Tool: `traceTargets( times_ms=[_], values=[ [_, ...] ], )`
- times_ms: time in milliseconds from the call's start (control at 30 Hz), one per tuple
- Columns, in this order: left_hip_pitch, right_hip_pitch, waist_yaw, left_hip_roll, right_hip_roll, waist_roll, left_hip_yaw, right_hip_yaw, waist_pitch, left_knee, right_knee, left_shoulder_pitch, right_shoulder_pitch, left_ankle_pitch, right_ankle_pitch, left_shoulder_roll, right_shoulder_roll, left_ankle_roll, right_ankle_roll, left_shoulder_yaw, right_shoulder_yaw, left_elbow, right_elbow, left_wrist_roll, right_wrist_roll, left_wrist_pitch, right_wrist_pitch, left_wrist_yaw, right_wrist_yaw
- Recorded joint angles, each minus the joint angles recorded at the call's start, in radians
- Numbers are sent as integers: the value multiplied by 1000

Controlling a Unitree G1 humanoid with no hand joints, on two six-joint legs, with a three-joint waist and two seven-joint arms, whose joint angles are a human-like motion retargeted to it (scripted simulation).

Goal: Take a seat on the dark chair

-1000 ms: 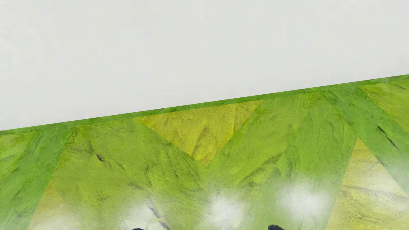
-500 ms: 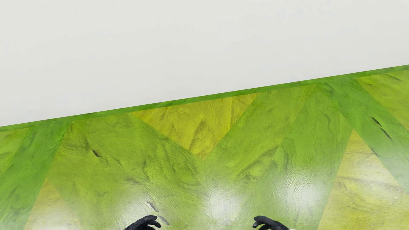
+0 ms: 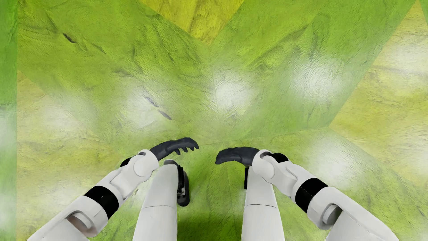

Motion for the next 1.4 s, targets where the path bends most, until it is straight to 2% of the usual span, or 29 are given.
traceTargets(
  times_ms=[100, 167, 200, 333, 467, 567, 633, 700, 800, 900, 933, 967, 1033, 1067, 1100, 1133, 1167, 1200, 1233, 1267, 1300, 1333, 1367, 1400],
  values=[
    [-206, -199, 3, 21, 0, -4, -33, 48, 104, 213, 202, -138, -222, -46, -47, 143, -83, -21, 20, -95, 186, -222, -169, -11, -42, -59, -82, -9, -26],
    [-332, -322, 8, 20, -16, -7, -53, 78, 165, 346, 336, -255, -363, -74, -81, 234, -145, -34, 38, -169, 300, -366, -292, -61, -16, -53, -79, 1, -53],
    [-389, -374, 11, 21, -24, -4, -63, 94, 195, 412, 400, -310, -419, -91, -102, 276, -185, -42, 50, -205, 349, -426, -359, -94, 14, -58, -70, 47, -145],
    [-609, -583, 14, 43, -30, -8, -101, 146, 271, 651, 633, -433, -616, -130, -146, 475, -369, -81, 79, -275, 508, -706, -644, -231, 128, -90, -57, 215, -389],
    [-779, -735, 14, 65, -25, -17, -148, 185, 324, 838, 808, -436, -705, -138, -159, 614, -493, -106, 112, -249, 563, -926, -825, -294, 166, -143, -75, 359, -549],
    [-851, -800, 17, 68, -18, -22, -174, 203, 349, 934, 899, -389, -689, -127, -142, 659, -561, -109, 122, -189, 540, -1023, -901, -306, 164, -165, -86, 411, -615],
    [-865, -814, 16, 71, -15, -23, -184, 213, 351, 979, 942, -340, -641, -111, -119, 664, -577, -109, 128, -145, 494, -1044, -914, -302, 157, -169, -83, 423, -625],
    [-830, -783, 14, 69, -23, -21, -177, 214, 344, 973, 947, -282, -552, -49, -93, 636, -566, -101, 127, -103, 410, -1015, -879, -285, 140, -159, -78, 406, -603],
    [-747, -710, 16, 66, -24, -25, -167, 211, 302, 952, 932, -169, -360, -14, -51, 532, -493, -94, 115, -20, 233, -900, -773, -229, 103, -122, -66, 308, -493],
    [-642, -595, 16, 61, -28, -11, -158, 205, 242, 967, 946, -5, -151, -11, -56, 361, -353, -71, 98, 113, 24, -737, -604, -140, 42, -95, -64, 225, -348],
    [-609, -560, 16, 61, -31, -10, -156, 200, 217, 967, 947, 54, -72, -10, -59, 292, -294, -69, 94, 162, -61, -675, -537, -108, 20, -94, -69, 221, -311],
    [-583, -532, 16, 58, -36, -10, -154, 196, 193, 964, 946, 111, 8, -7, -59, 230, -239, -65, 92, 211, -146, -616, -476, -99, 12, -86, -59, 243, -307],
    [-542, -494, 17, 53, -35, -13, -152, 190, 155, 952, 937, 203, 151, -1, -53, 122, -147, -59, 87, 307, -298, -499, -373, -127, 44, -84, -27, 330, -404],
    [-525, -478, 19, 47, -35, -14, -150, 187, 144, 946, 931, 240, 212, 3, -48, 75, -109, -54, 83, 345, -361, -442, -326, -144, 77, -73, -4, 382, -458],
    [-510, -465, 20, 40, -36, -11, -149, 186, 131, 942, 927, 273, 265, 6, -43, 32, -71, -45, 82, 371, -413, -368, -270, -184, 123, -64, 22, 436, -508],
    [-494, -449, 22, 34, -36, -7, -150, 185, 122, 939, 922, 302, 304, 11, -37, -4, -33, -38, 84, 392, -456, -283, -198, -223, 170, -46, 52, 462, -525],
    [-473, -433, 19, 23, -39, -7, -144, 176, 114, 935, 920, 325, 330, 12, -33, -30, 2, -28, 73, 409, -497, -182, -103, -245, 226, -16, 80, 447, -507],
    [-457, -416, 20, 20, -37, -3, -143, 175, 107, 933, 915, 339, 339, 13, -29, -44, 31, -18, 79, 420, -526, -63, 11, -253, 283, 26, 114, 388, -455],
    [-440, -398, 20, 19, -36, 0, -140, 172, 102, 933, 911, 344, 344, 12, -28, -49, 49, -5, 83, 418, -547, 66, 132, -244, 314, 71, 154, 302, -389],
    [-425, -383, 20, 18, -36, 2, -136, 167, 93, 935, 910, 344, 357, 9, -27, -48, 56, 6, 82, 403, -559, 204, 248, -206, 316, 105, 183, 205, -324],
    [-410, -369, 22, 18, -35, 4, -132, 163, 87, 936, 909, 339, 375, 7, -27, -50, 58, 15, 82, 378, -565, 330, 351, -137, 291, 125, 199, 92, -253],
    [-400, -357, 23, 14, -37, 8, -130, 159, 79, 937, 908, 341, 401, 6, -27, -58, 56, 21, 83, 340, -565, 424, 432, -36, 249, 118, 198, 8, -193],
    [-393, -347, 23, 9, -43, 12, -128, 157, 70, 937, 907, 360, 439, 5, -29, -79, 55, 26, 83, 301, -570, 471, 484, 77, 175, 104, 193, -70, -110],
    [-389, -342, 22, 11, -42, 14, -127, 156, 63, 937, 905, 391, 484, 4, -28, -100, 56, 27, 81, 293, -575, 496, 497, 146, 100, 93, 174, -114, -36]
  ],
)
